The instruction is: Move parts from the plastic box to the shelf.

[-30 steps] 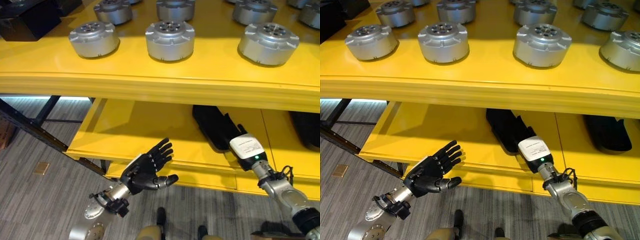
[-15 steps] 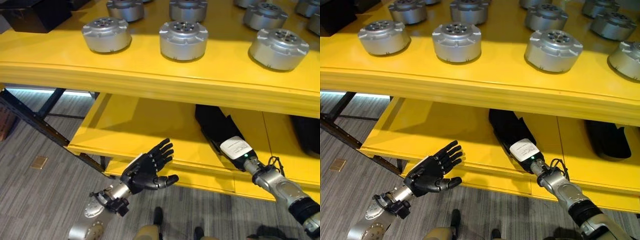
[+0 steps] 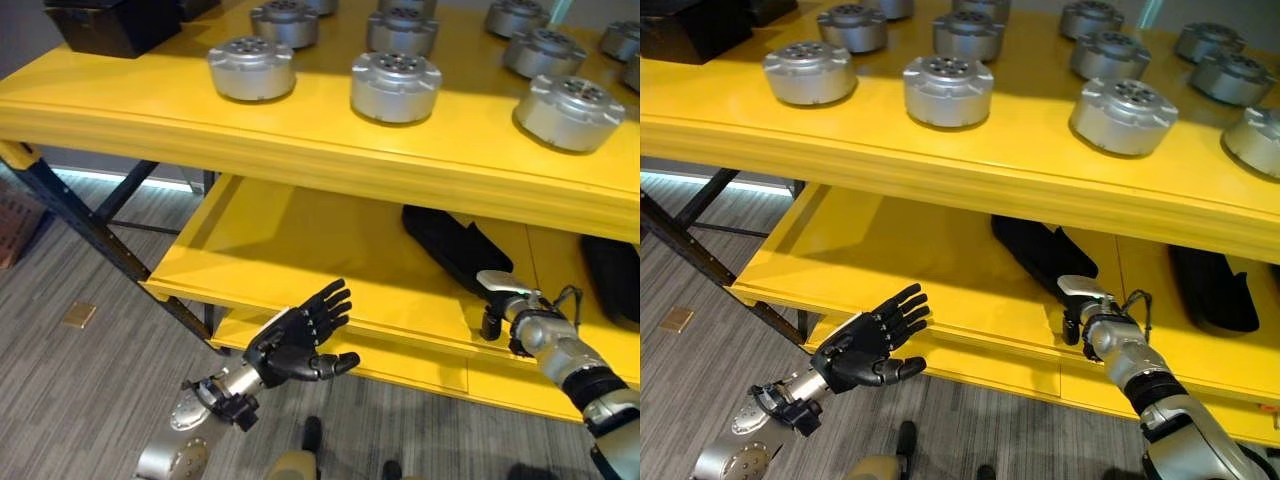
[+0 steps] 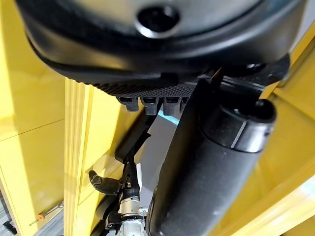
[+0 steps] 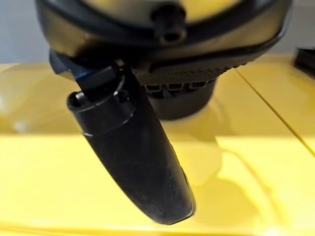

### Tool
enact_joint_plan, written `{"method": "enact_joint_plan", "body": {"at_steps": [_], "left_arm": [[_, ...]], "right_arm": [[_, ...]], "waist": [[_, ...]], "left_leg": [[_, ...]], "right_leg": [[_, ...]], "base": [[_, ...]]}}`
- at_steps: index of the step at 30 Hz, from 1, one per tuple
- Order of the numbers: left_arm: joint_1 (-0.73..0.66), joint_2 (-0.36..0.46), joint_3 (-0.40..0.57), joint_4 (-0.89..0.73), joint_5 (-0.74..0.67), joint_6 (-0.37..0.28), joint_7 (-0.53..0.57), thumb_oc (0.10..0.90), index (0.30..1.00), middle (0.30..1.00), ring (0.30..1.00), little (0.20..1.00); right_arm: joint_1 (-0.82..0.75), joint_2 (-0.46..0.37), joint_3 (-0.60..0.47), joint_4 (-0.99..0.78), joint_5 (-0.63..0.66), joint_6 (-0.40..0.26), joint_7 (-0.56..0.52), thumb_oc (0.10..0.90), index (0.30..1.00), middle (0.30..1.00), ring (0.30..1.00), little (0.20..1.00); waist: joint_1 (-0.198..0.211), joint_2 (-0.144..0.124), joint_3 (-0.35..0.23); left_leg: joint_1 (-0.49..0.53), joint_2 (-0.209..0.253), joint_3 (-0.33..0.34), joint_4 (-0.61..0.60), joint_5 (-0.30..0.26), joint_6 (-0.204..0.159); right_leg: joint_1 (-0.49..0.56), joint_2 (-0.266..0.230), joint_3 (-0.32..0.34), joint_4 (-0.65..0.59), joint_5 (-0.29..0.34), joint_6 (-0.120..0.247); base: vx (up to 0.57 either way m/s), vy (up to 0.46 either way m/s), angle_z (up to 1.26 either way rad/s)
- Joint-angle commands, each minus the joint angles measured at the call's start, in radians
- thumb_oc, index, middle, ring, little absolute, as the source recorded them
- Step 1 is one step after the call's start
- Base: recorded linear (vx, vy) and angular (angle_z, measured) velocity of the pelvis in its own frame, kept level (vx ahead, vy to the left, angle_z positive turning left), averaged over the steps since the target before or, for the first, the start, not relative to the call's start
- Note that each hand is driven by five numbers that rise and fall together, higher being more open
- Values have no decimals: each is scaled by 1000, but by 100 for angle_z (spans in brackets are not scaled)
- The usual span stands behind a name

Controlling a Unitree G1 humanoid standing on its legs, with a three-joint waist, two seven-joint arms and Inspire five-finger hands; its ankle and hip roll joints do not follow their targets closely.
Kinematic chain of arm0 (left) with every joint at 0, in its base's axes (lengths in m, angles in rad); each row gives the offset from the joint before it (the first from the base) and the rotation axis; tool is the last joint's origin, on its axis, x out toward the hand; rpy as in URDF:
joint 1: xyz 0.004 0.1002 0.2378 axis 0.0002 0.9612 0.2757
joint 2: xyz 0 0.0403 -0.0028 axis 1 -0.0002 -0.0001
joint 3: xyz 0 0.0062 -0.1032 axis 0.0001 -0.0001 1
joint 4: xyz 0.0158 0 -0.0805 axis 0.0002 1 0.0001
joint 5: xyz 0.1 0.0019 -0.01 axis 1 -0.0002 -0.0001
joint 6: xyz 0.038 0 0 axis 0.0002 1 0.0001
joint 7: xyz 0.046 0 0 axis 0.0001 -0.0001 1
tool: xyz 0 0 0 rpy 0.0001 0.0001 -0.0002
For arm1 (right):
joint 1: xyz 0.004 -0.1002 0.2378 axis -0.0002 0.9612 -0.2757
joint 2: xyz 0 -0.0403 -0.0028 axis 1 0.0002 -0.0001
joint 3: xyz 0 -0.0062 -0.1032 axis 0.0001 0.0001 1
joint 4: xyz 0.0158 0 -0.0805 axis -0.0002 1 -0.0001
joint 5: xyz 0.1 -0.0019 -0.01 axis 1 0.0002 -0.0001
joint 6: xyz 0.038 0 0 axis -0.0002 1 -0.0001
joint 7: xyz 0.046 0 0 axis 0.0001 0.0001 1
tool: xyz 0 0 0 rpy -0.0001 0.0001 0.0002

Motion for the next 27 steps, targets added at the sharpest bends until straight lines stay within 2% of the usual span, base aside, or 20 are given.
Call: {"method": "enact_joint_plan", "body": {"at_steps": [1,7,14,18,19,22,24,25,27], "left_arm": [[-80,-20,44,-109,3,-41,-57,900,1000,1000,1000,1000],[-84,-36,47,-107,10,-26,-63,900,1000,1000,1000,1000],[-79,-46,51,-98,15,-27,-71,900,1000,1000,1000,1000],[-76,-50,49,-99,19,-28,-70,900,1000,1000,1000,1000],[-75,-51,49,-98,19,-30,-69,900,1000,1000,1000,1000],[-76,-57,48,-98,23,-30,-65,900,1000,1000,1000,1000],[-76,-58,49,-98,22,-29,-65,900,1000,1000,1000,1000],[-77,-64,53,-97,25,-26,-63,900,1000,1000,1000,1000],[-78,-70,54,-94,28,-26,-61,900,1000,1000,1000,1000]], "right_arm": [[11,18,82,82,88,6,70,900,1000,1000,1000,1000],[34,72,37,107,158,4,103,900,1000,1000,1000,1000],[76,99,17,83,172,8,111,900,1000,1000,1000,1000],[95,109,7,76,227,23,111,900,1000,1000,1000,1000],[106,122,-16,74,315,41,114,900,1000,1000,1000,1000],[119,145,-42,63,409,70,123,900,1000,1000,1000,1000],[122,150,-49,61,427,75,129,900,1000,1000,1000,1000],[142,172,-73,48,532,102,138,900,1000,1000,1000,1000],[150,192,-94,36,618,120,153,900,1000,1000,1000,1000]], "waist": [[32,13,-19],[30,18,-21],[24,19,-22],[23,18,-20],[21,18,-19],[17,18,-16],[17,18,-15],[12,19,-15],[9,19,-14]], "left_leg": [[51,-17,40,105,-205,24],[62,-17,37,100,-204,23],[69,-18,40,100,-204,24],[70,-18,40,103,-204,24],[72,-19,41,103,-205,25],[75,-18,41,104,-205,26],[76,-18,42,104,-205,26],[79,-18,43,104,-205,26],[81,-18,44,104,-206,26]], "right_leg": [[-124,45,-62,79,8,-31],[-116,44,-64,78,7,-33],[-108,44,-62,75,8,-33],[-107,44,-62,76,10,-32],[-106,44,-60,77,10,-32],[-104,44,-58,77,10,-33],[-103,44,-57,77,10,-34],[-102,45,-54,77,11,-34],[-101,46,-51,78,10,-35]], "base": [[11,-8,5],[0,0,0],[0,0,0],[0,0,0],[0,0,0],[0,0,0],[0,0,0],[0,0,0],[0,0,0]]}}
